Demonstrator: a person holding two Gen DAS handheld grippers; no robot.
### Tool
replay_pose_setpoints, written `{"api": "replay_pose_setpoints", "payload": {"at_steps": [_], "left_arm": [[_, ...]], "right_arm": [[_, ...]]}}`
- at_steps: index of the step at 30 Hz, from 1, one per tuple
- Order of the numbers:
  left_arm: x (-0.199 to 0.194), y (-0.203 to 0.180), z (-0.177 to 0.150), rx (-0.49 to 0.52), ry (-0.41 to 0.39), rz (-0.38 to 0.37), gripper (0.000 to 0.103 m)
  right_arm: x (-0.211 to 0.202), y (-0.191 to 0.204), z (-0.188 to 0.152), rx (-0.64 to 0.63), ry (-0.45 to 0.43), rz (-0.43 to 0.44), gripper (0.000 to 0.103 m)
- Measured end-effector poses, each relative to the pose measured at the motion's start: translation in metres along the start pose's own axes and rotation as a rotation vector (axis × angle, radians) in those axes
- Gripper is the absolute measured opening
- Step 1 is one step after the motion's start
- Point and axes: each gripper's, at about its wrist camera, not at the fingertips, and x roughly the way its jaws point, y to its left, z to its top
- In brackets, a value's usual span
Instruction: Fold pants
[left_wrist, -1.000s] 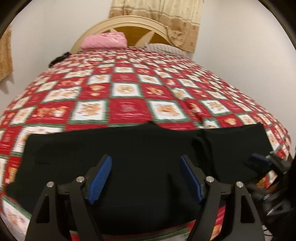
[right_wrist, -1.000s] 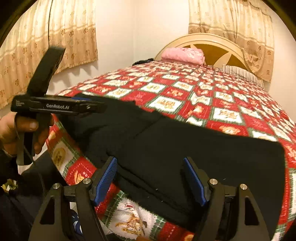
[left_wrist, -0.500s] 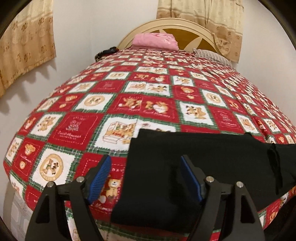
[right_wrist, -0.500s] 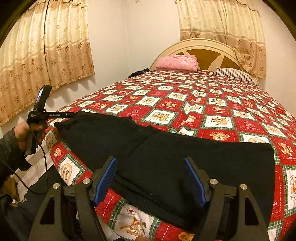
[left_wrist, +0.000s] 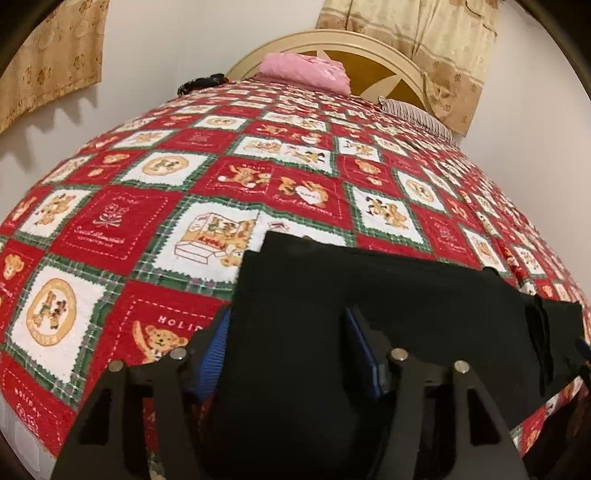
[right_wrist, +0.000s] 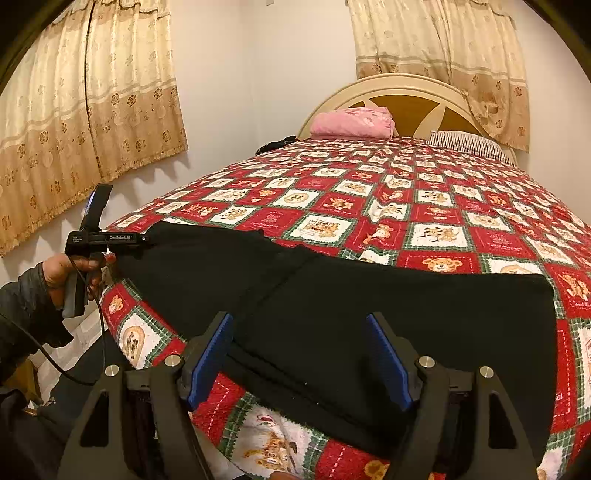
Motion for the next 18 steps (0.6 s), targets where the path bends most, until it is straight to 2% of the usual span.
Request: {"api": "replay_pose_setpoints", "payload": {"at_steps": [3,5,7,10,14,18], "left_arm": [[-0.001,0.007,0.002,-0.026,0.008,-0.031,0.056],[-0.004,0.008,0.002,-0.033,0.012,-0.048,0.048],[-0.009,0.01,0.002,-0.049,0.013,-0.076,0.031],[-0.021,0.011,0.005,-0.081,0.004,-0.105,0.02],[-0.041,0.0,0.012,-0.099,-0.039,-0.123,0.018],[-0.069,-0.028,0.024,-0.072,-0.085,-0.203,0.016]], "right_arm": [[-0.002,0.003,0.0,-0.011,-0.007,-0.001,0.075],[-0.005,0.004,0.0,-0.015,-0.018,-0.003,0.075],[-0.007,0.003,0.001,-0.01,-0.027,-0.001,0.075],[-0.007,0.001,0.003,0.0,-0.032,-0.007,0.075],[-0.009,-0.002,0.006,0.002,-0.039,-0.036,0.075],[-0.017,-0.008,0.01,0.012,-0.058,-0.063,0.075]]}}
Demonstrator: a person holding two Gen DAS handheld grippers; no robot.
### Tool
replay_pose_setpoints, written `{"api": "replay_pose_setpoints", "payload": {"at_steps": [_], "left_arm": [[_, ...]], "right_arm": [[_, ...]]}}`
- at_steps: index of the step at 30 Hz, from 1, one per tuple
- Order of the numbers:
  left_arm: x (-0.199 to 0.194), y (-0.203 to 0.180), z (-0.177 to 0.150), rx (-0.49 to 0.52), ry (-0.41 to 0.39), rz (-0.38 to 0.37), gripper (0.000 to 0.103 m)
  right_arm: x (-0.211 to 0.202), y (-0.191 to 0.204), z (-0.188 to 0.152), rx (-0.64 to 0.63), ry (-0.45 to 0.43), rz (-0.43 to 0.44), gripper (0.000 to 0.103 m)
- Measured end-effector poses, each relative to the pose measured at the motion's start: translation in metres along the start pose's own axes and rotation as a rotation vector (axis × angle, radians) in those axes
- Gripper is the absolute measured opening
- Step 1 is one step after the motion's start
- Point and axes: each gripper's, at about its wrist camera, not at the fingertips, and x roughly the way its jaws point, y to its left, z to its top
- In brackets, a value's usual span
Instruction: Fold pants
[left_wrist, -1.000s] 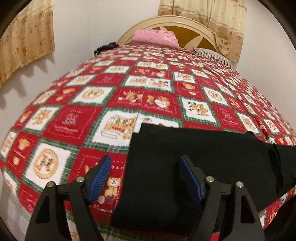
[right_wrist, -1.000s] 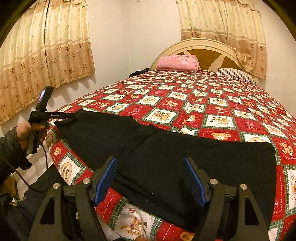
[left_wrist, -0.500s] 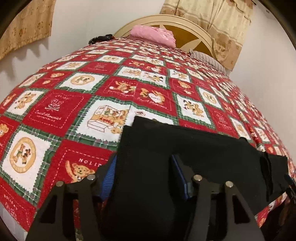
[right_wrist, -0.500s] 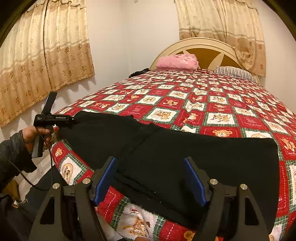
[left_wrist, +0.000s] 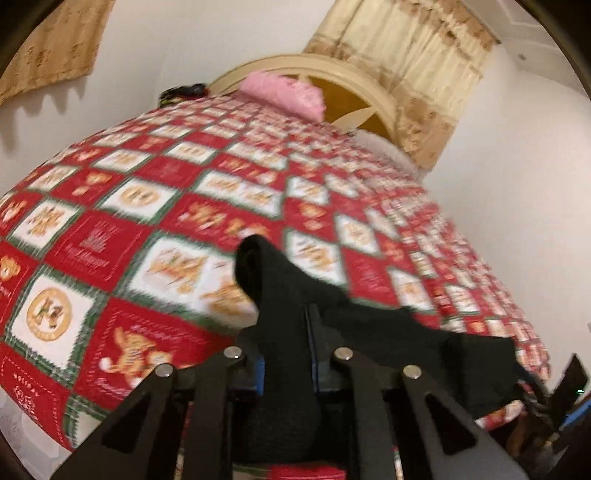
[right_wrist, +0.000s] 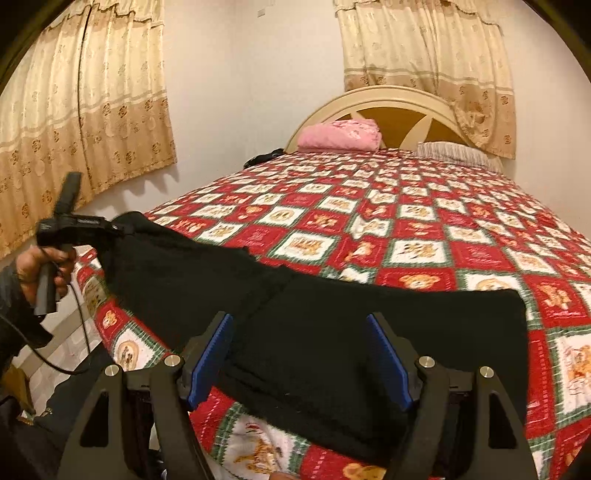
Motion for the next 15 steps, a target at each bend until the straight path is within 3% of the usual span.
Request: {"api": "replay_pose_setpoints", "payload": {"at_steps": [7,15], "left_arm": [[-0.023,-0.072,0.021,0.047,-0.038,-0.175,0.013],[-0.014,-0.159,0.021,0.107,0.008,-0.349,0.003]], "right_arm": [[-0.017,-0.029,0.015,0.067,-0.017,-0.114,0.075],[-0.048,-0.084,0.009,0.183,-0.005,-0.222,0.075]]}}
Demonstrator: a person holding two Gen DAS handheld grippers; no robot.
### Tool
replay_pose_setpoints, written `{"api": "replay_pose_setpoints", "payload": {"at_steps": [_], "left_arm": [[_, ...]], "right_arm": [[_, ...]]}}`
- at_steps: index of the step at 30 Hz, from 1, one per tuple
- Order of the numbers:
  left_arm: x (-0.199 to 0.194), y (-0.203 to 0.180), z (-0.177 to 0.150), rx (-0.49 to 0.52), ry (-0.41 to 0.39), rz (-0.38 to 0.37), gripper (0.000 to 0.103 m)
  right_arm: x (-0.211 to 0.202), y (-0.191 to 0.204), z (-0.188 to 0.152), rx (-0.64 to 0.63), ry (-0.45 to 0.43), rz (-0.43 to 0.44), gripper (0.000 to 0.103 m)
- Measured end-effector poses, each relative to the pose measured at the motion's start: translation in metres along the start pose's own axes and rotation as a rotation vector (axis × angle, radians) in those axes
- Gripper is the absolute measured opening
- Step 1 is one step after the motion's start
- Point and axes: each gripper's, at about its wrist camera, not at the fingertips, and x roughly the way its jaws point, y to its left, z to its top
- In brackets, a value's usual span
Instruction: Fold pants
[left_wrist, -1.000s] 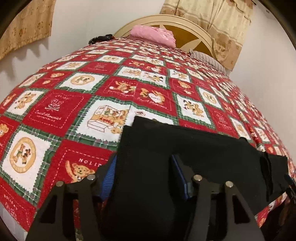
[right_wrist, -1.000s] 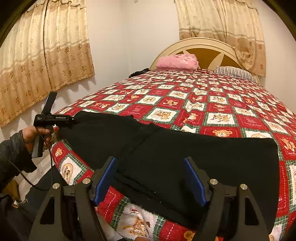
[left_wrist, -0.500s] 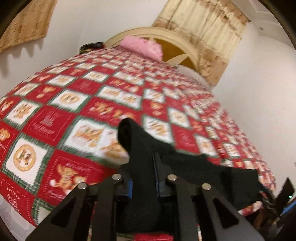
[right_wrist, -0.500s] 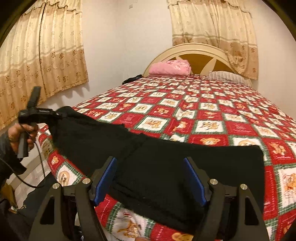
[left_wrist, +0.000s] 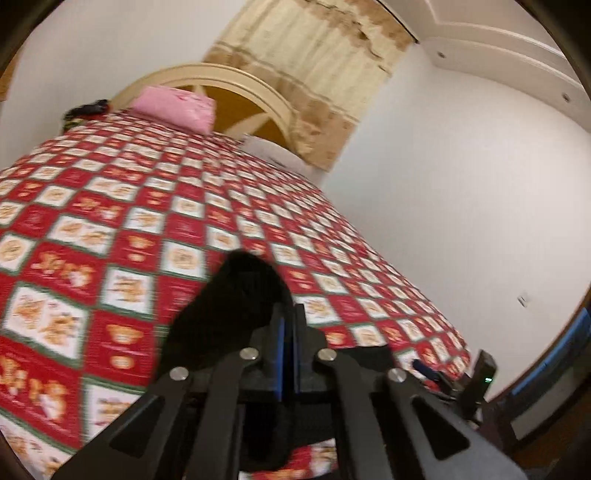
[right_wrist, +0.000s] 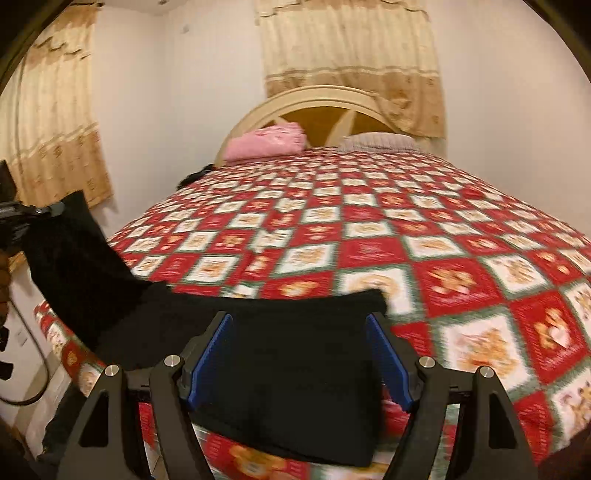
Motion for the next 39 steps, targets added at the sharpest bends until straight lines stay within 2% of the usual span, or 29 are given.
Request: {"api": "replay_pose_setpoints", "payload": {"at_steps": [5,9,13,16,20,22,23,24,26,27,28,30,31,36,39], "left_arm": [[0.041,-0.041,-0.008,0.073,0.08,-0.044,0.003],[0.071,-0.055,-0.021,0.121,0.135,-0.025,0.003],[0.089,-0.062,-0.026,0.153,0.141,-0.003,0.003],[0.118,-0.068,-0.031,0.14,0.189,-0.019,0.003],[0.149,-0.087,-0.049,0.183,0.263,-0.045,0.004],[0.15,-0.095,-0.053,0.237,0.283,-0.048,0.013],[0.141,-0.098,-0.053,0.273,0.278,-0.045,0.014],[0.13,-0.1,-0.05,0.304,0.256,-0.046,0.02],[0.11,-0.099,-0.045,0.355,0.207,-0.022,0.049],[0.092,-0.097,-0.042,0.39,0.154,0.013,0.073],[0.073,-0.093,-0.041,0.42,0.094,0.05,0.089],[0.049,-0.084,-0.042,0.473,0.042,0.1,0.095],[0.047,-0.079,-0.043,0.483,0.045,0.119,0.095],[0.032,-0.05,-0.075,0.526,0.09,0.212,0.095],[0.044,-0.05,-0.104,0.581,0.138,0.212,0.095]], "right_arm": [[-0.01,-0.038,-0.011,0.065,0.008,-0.066,0.075],[-0.014,-0.06,-0.02,0.133,0.0,-0.075,0.076],[-0.009,-0.062,-0.022,0.155,0.017,-0.063,0.076],[-0.004,-0.055,-0.026,0.146,0.036,-0.046,0.076],[-0.003,-0.041,-0.032,0.112,0.04,0.006,0.076],[-0.003,-0.034,-0.035,0.081,0.037,0.029,0.076],[-0.003,-0.031,-0.037,0.062,0.037,0.033,0.076],[-0.002,-0.029,-0.038,0.048,0.036,0.035,0.076],[-0.001,-0.024,-0.04,0.028,0.037,0.043,0.076],[0.0,-0.022,-0.041,0.02,0.038,0.051,0.076],[-0.001,-0.02,-0.042,0.014,0.036,0.058,0.076],[-0.003,-0.016,-0.041,0.004,0.029,0.076,0.076],[-0.005,-0.014,-0.041,0.002,0.025,0.085,0.076],[-0.009,0.009,-0.031,-0.026,0.041,0.174,0.076],[-0.002,0.027,-0.026,-0.052,0.07,0.207,0.076]]}}
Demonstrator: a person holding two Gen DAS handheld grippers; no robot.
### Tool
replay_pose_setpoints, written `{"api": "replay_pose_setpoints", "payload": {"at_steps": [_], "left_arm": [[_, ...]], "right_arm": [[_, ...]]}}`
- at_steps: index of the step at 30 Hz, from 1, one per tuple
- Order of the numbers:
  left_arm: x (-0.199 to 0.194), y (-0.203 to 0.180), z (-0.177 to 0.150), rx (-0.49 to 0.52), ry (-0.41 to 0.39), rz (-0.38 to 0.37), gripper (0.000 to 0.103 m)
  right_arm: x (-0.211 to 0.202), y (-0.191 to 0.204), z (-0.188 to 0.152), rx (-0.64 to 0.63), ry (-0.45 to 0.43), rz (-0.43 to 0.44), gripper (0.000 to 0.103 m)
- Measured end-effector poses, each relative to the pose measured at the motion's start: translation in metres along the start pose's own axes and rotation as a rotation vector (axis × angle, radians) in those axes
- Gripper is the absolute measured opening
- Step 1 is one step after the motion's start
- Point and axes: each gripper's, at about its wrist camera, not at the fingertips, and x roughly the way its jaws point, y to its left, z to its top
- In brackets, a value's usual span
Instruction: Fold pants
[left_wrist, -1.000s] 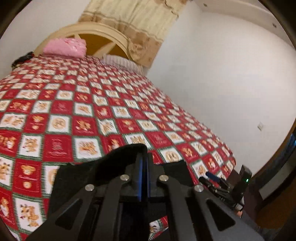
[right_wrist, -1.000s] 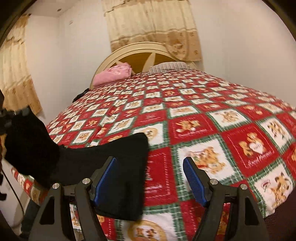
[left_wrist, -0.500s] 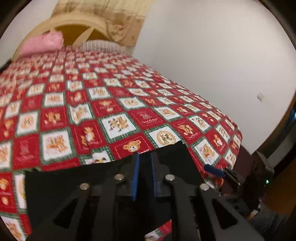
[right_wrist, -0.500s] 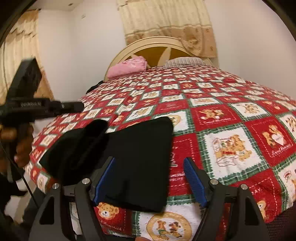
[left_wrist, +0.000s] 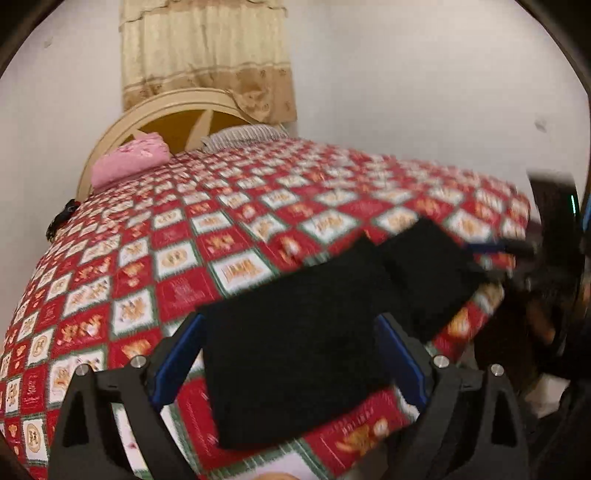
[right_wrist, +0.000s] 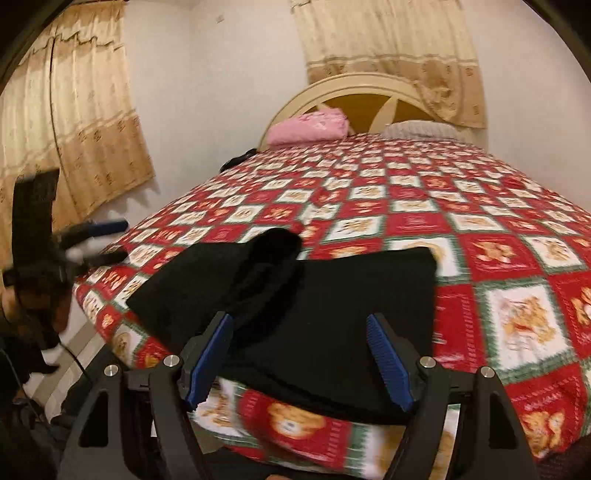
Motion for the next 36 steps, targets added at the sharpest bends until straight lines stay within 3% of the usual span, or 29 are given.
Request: {"api": "replay_pose_setpoints", "payload": {"at_steps": [3,5,7,14,17,18,19,20,23,25,27,29,31,33,36], "left_arm": [[0.015,-0.014,-0.01,-0.005,0.006,-0.058,0.095],[0.023,-0.025,-0.016,0.022,0.015,-0.067,0.095],[0.028,-0.04,-0.022,0.094,0.015,-0.077,0.093],[0.033,-0.084,-0.033,0.372,-0.017,-0.007,0.093],[0.048,-0.091,-0.033,0.435,-0.003,0.035,0.081],[0.052,-0.091,-0.031,0.434,0.012,0.031,0.07],[0.056,-0.088,-0.028,0.408,0.031,0.017,0.062],[0.057,-0.082,-0.024,0.373,0.036,-0.001,0.061],[0.05,-0.067,-0.016,0.284,0.036,-0.06,0.045],[0.048,-0.057,-0.013,0.219,0.041,-0.101,0.032],[0.05,-0.044,-0.006,0.135,0.061,-0.152,0.027],[0.053,-0.03,0.001,0.029,0.07,-0.217,0.025],[0.056,-0.017,0.007,-0.087,0.071,-0.284,0.022],[0.058,-0.007,0.011,-0.178,0.067,-0.348,0.022],[0.056,-0.006,0.015,-0.21,0.069,-0.386,0.022]], "right_arm": [[0.021,0.003,0.005,0.078,0.071,0.077,0.075],[0.034,0.005,0.007,0.098,0.094,0.07,0.07],[0.044,0.004,0.008,0.124,0.114,0.07,0.067],[0.048,-0.005,0.006,0.19,0.13,0.106,0.067],[0.05,-0.006,0.007,0.205,0.127,0.123,0.067],[0.05,-0.005,0.007,0.211,0.13,0.135,0.067],[0.051,-0.004,0.007,0.212,0.132,0.146,0.067],[0.05,-0.003,0.008,0.209,0.131,0.152,0.067],[0.049,0.0,0.009,0.199,0.121,0.166,0.065],[0.05,-0.001,0.009,0.198,0.123,0.165,0.058],[0.053,0.0,0.008,0.193,0.135,0.165,0.058],[0.055,0.004,0.009,0.182,0.136,0.173,0.056],[0.055,0.009,0.012,0.163,0.133,0.182,0.041],[0.058,0.013,0.014,0.145,0.142,0.17,0.037],[0.062,0.01,0.017,0.164,0.133,0.179,0.038]]}}
